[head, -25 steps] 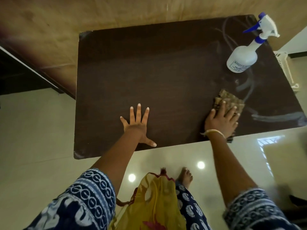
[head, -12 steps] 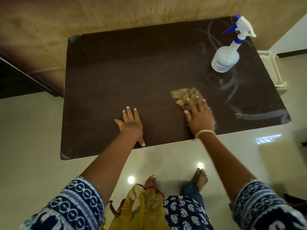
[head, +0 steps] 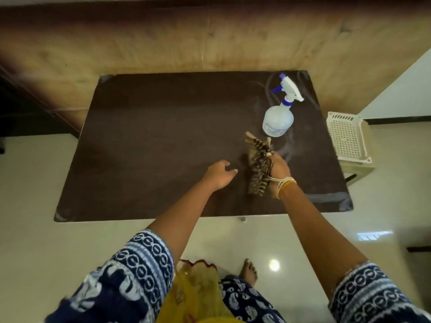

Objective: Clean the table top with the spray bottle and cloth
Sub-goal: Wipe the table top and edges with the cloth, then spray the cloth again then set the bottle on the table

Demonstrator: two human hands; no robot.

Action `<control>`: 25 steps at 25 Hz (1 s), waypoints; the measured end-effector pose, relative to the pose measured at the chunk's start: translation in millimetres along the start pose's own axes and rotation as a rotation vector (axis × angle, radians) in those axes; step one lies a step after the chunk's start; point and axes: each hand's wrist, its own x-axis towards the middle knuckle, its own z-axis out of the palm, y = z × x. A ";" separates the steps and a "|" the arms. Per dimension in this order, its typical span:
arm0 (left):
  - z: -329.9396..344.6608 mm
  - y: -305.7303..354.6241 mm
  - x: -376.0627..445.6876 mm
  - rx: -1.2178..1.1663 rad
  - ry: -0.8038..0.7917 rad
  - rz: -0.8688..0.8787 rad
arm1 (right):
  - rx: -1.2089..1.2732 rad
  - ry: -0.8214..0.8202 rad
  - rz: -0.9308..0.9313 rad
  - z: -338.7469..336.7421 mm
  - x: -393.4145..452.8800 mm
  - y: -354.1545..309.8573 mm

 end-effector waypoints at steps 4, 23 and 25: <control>9.5 53.5 -1.0 -0.899 -0.285 -0.253 | 0.460 -0.311 0.249 12.5 -6.8 -28.1; -70.0 106.6 130.9 -1.043 0.148 -0.273 | -0.813 0.146 -0.472 -13.9 137.7 -128.6; -76.0 111.8 134.0 -1.044 0.130 -0.249 | -0.735 0.167 -0.479 -7.7 133.2 -132.0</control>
